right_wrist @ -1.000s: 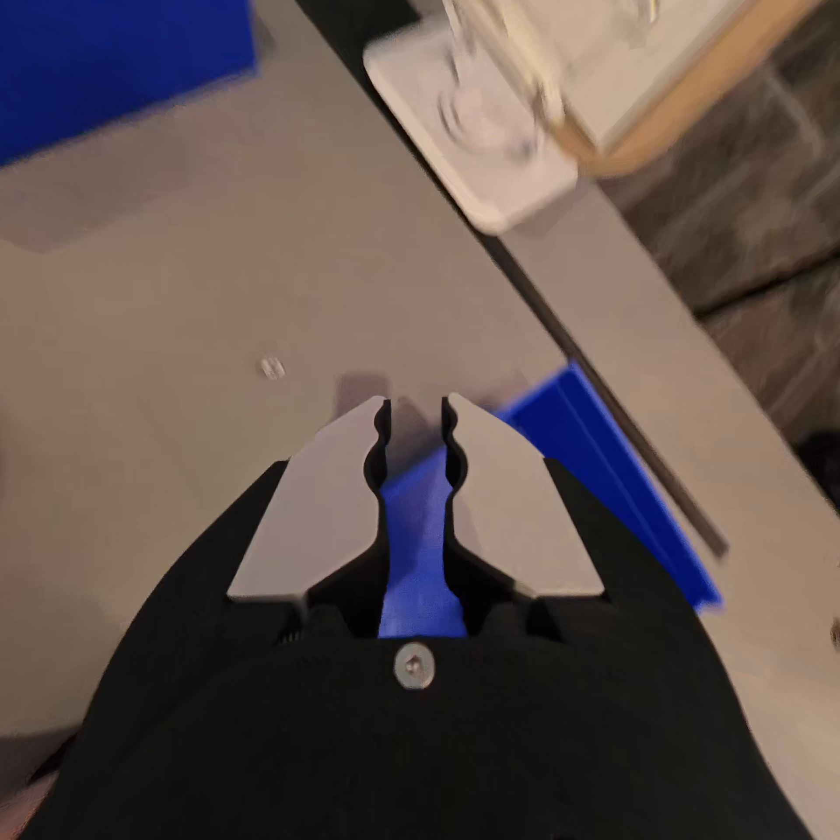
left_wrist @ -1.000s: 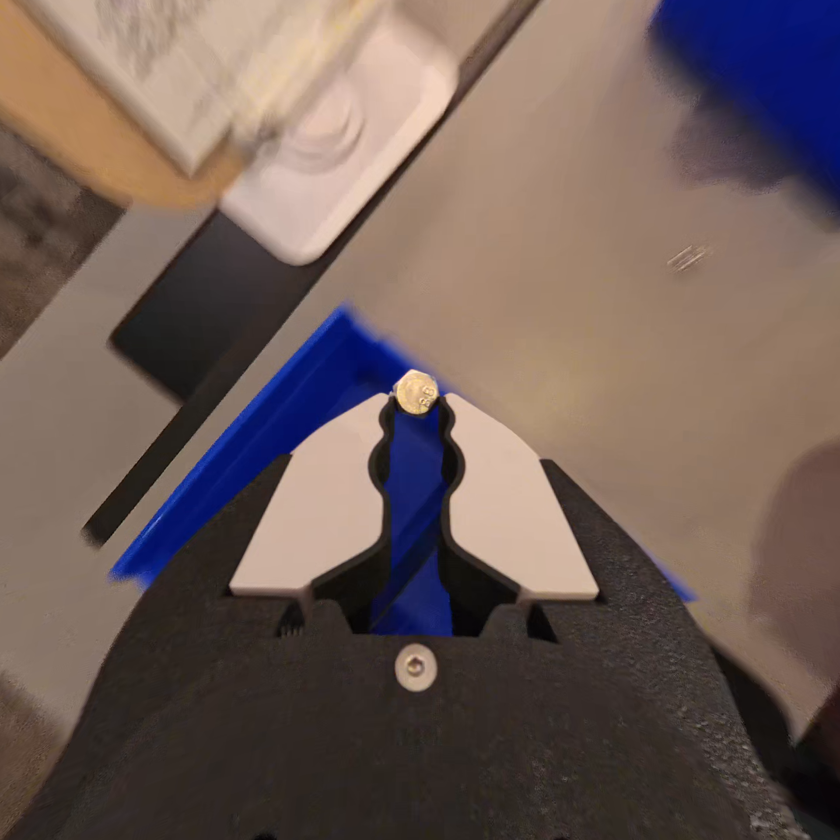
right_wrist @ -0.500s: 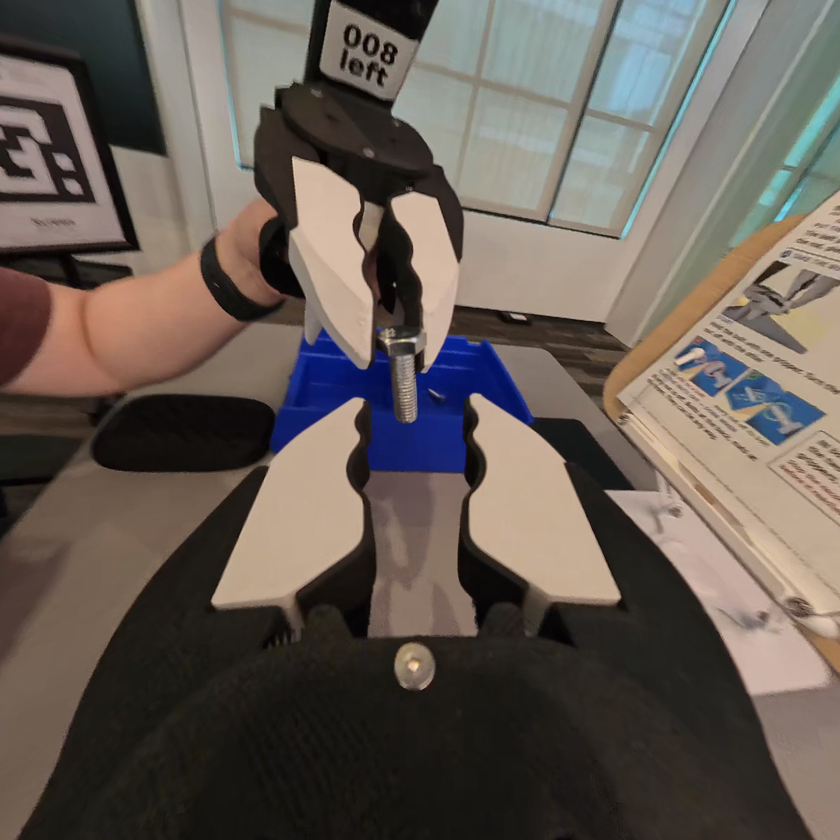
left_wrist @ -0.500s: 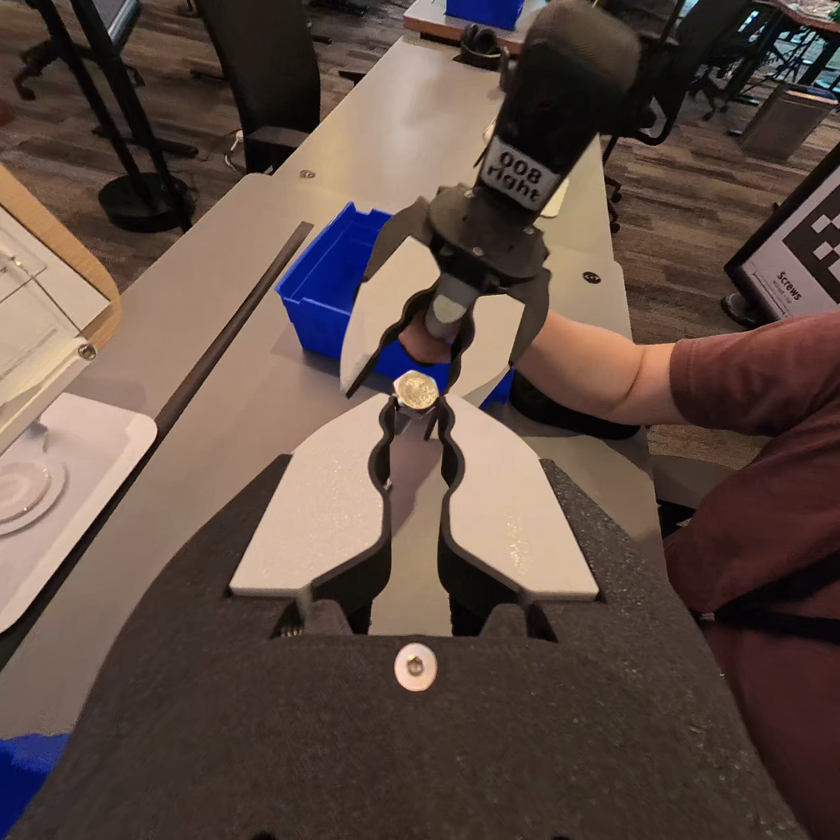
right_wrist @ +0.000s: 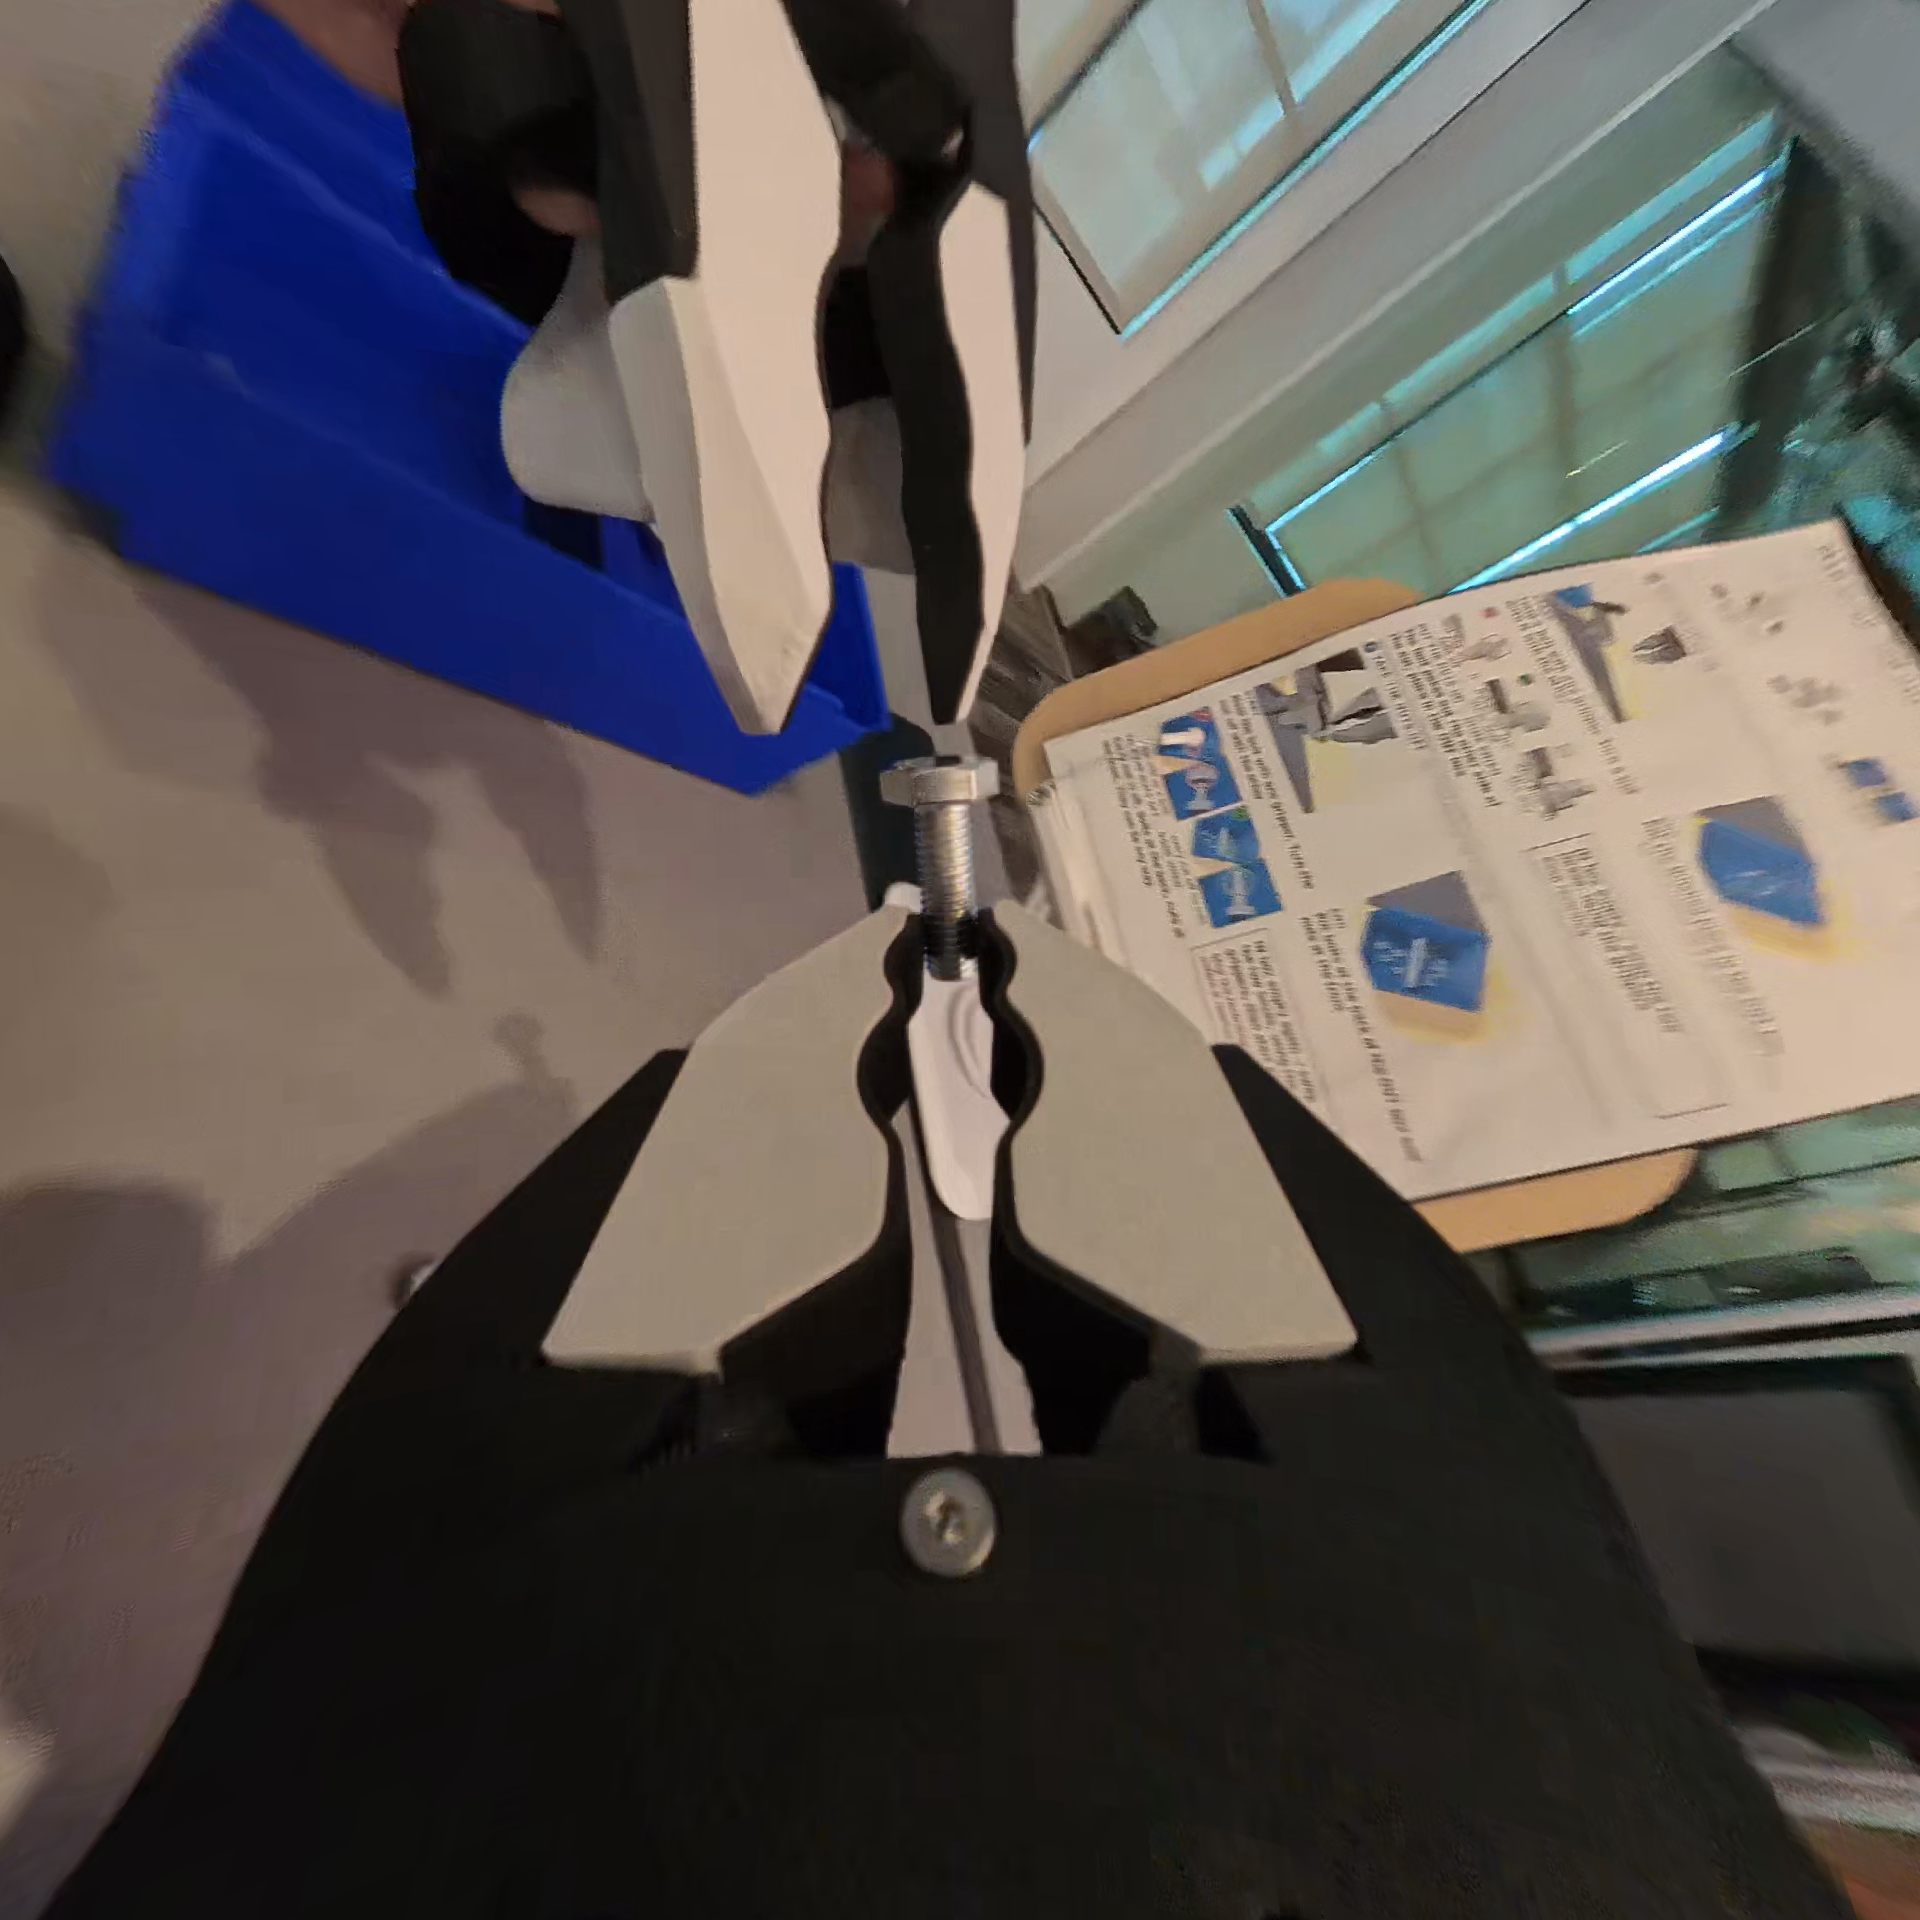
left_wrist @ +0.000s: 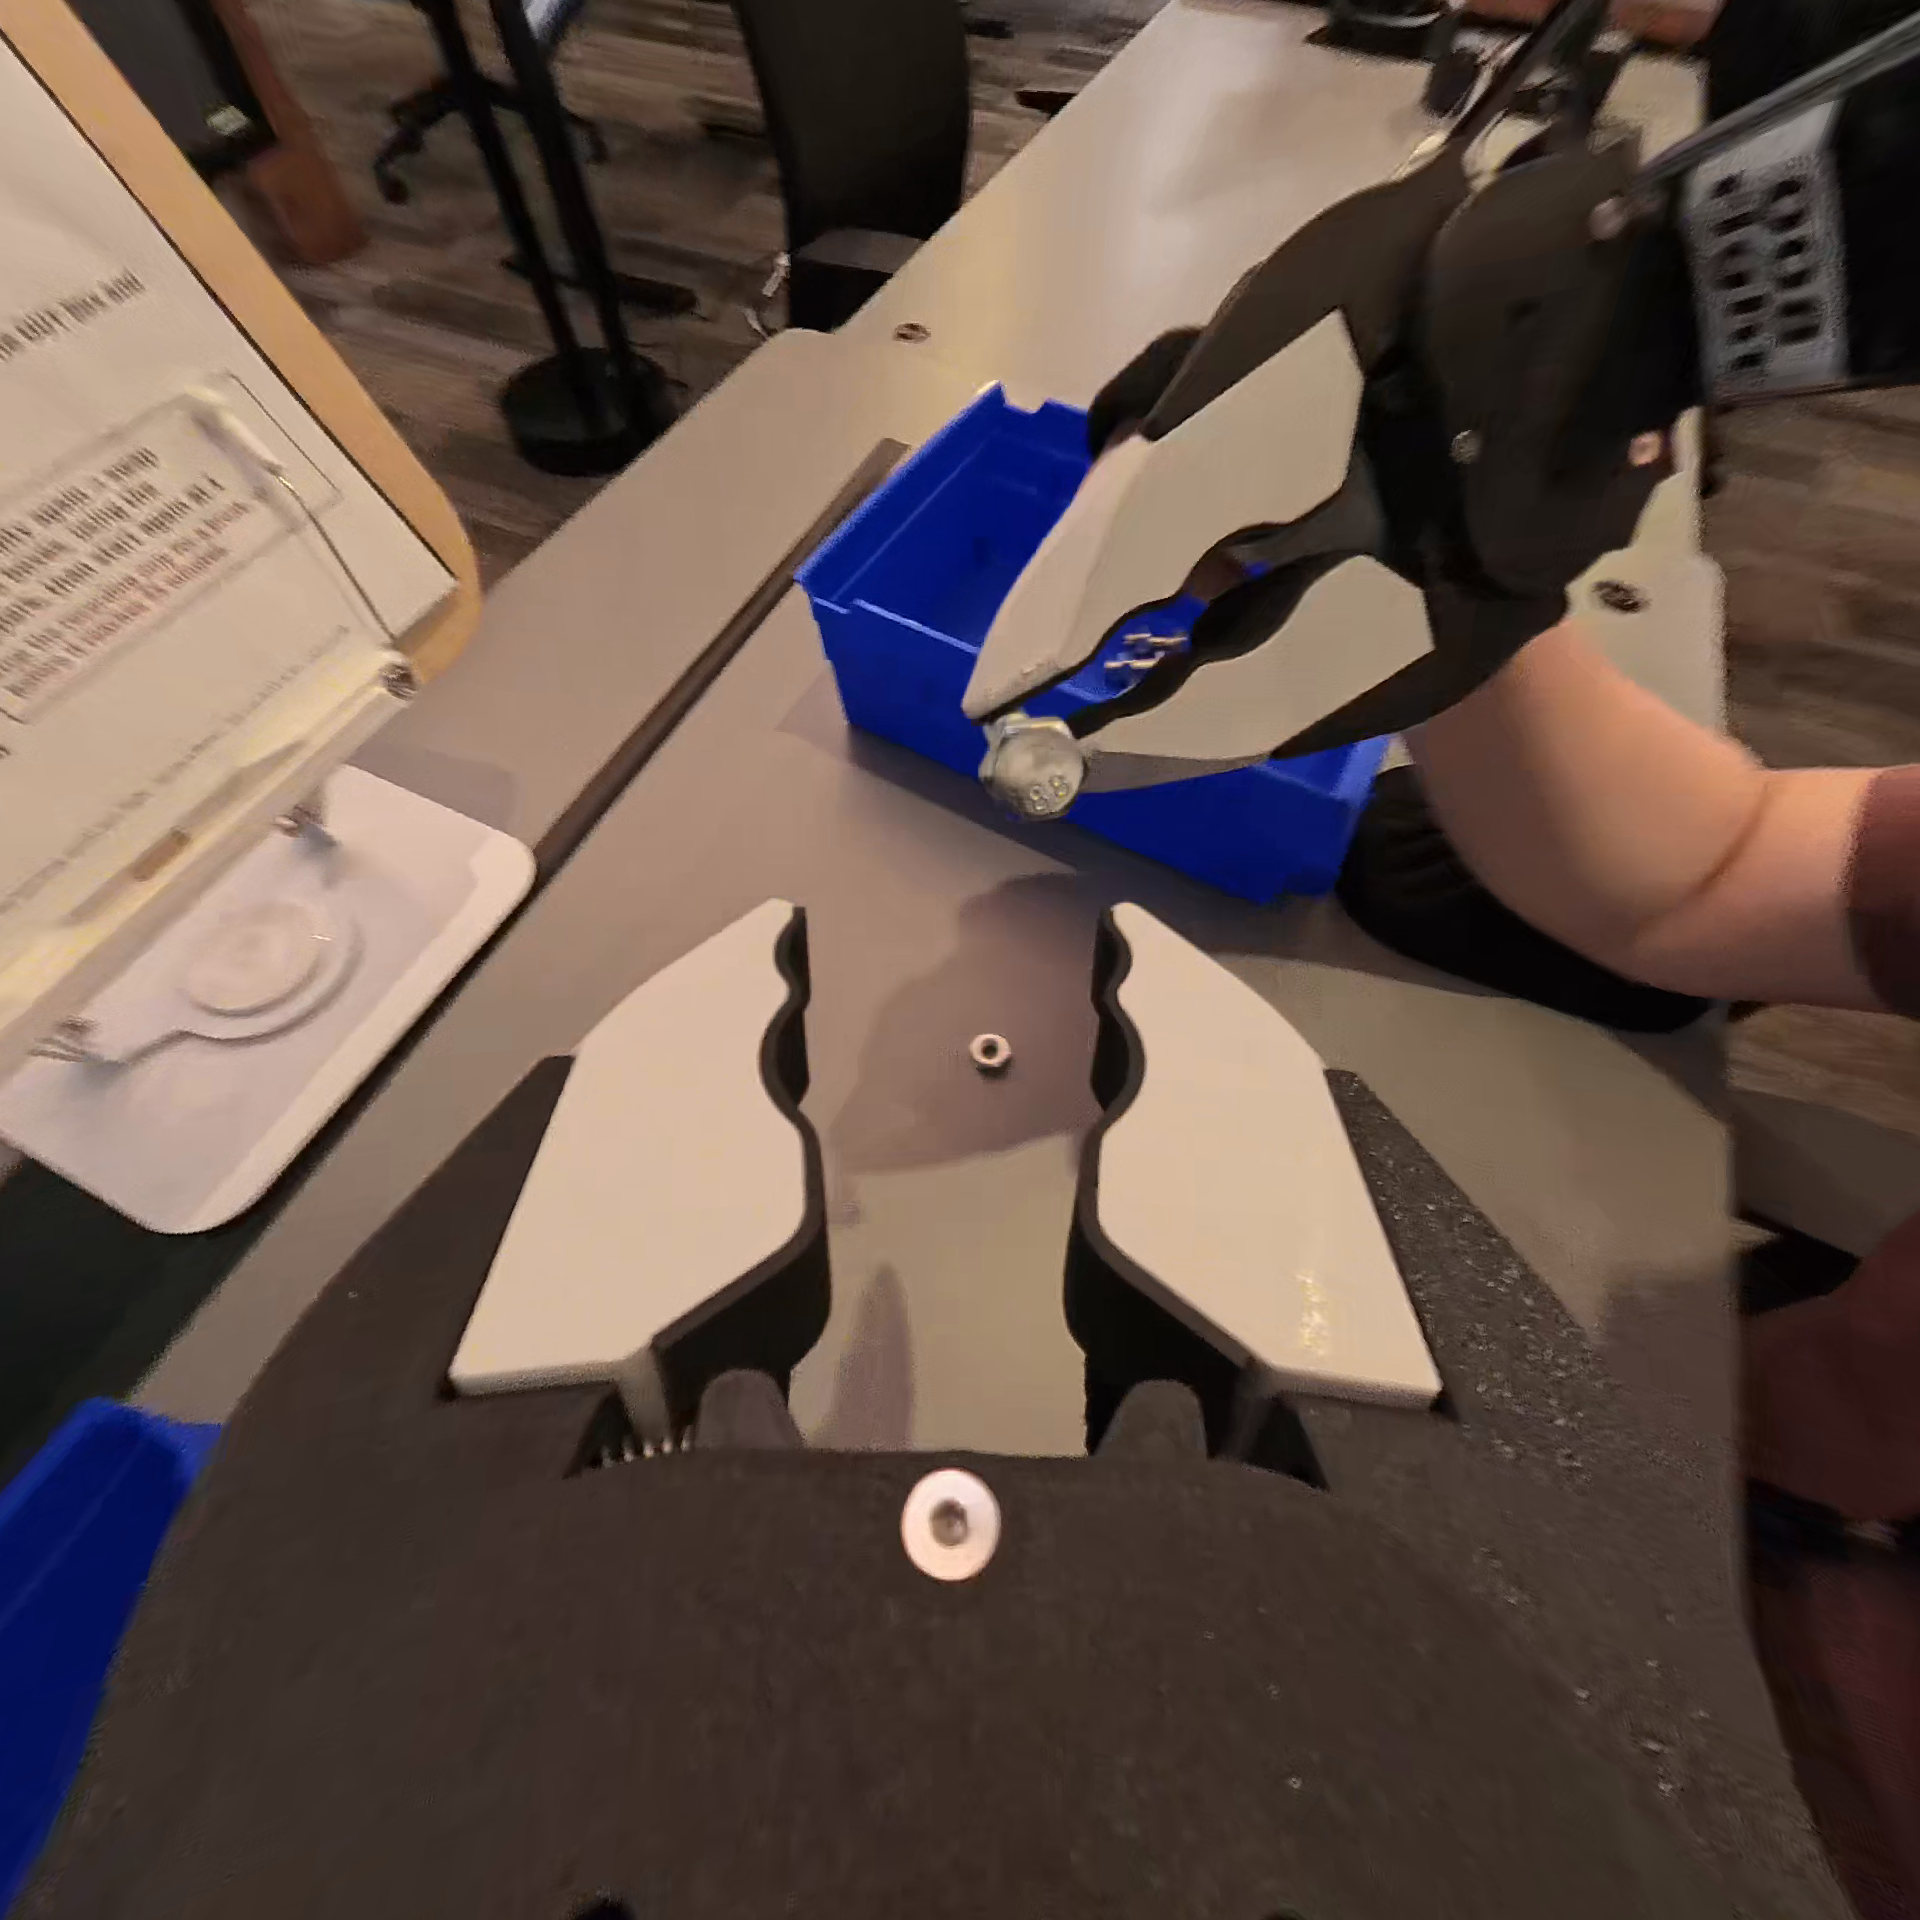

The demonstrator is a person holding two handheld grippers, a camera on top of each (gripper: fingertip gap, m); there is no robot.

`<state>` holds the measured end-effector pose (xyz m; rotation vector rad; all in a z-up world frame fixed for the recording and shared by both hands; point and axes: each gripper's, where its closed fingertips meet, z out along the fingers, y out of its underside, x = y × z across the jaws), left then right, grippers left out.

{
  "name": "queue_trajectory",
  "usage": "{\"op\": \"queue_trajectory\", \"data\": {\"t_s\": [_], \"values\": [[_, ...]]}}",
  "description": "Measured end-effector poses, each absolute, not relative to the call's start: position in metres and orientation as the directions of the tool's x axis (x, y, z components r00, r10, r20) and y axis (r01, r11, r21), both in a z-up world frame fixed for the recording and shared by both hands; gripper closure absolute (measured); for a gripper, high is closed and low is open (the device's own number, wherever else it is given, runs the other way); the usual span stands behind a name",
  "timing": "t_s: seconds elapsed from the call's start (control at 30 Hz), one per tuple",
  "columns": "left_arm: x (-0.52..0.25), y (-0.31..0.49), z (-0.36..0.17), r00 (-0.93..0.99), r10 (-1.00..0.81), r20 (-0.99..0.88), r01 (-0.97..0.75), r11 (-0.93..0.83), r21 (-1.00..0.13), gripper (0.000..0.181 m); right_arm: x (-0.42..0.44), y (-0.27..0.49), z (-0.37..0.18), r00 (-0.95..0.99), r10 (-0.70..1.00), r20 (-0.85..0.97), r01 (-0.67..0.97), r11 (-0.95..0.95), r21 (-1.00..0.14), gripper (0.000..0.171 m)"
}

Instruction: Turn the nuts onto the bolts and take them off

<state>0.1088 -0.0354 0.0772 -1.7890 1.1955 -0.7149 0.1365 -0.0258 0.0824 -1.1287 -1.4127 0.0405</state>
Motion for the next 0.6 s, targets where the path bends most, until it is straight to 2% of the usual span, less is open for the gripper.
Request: {"op": "queue_trajectory", "data": {"t_s": [0.07, 0.2, 0.3, 0.4, 0.6], "values": [[0.11, -0.031, 0.076, 0.425, -0.898, -0.114, -0.476, -0.115, -0.872, 0.129, 0.137, -0.029, 0.082, 0.214, 0.579, 0.787, 0.627, 0.536, -0.565, 0.161], [0.12, -0.032, 0.069, 0.413, -0.865, -0.284, -0.574, -0.006, -0.819, 0.128, 0.135, -0.031, 0.079, 0.186, 0.555, 0.811, 0.67, 0.532, -0.518, 0.161], [0.131, -0.035, 0.064, 0.378, -0.87, -0.315, -0.585, 0.039, -0.81, 0.133, 0.135, -0.028, 0.073, 0.169, 0.554, 0.815, 0.695, 0.519, -0.497, 0.161], [0.136, -0.037, 0.062, 0.361, -0.895, -0.263, -0.548, 0.025, -0.836, 0.139, 0.134, -0.026, 0.067, 0.149, 0.554, 0.819, 0.713, 0.514, -0.477, 0.161], [0.133, -0.035, 0.058, 0.342, -0.908, -0.243, -0.507, 0.039, -0.861, 0.16, 0.129, -0.024, 0.061, 0.136, 0.572, 0.809, 0.712, 0.511, -0.481, 0.161]]}}
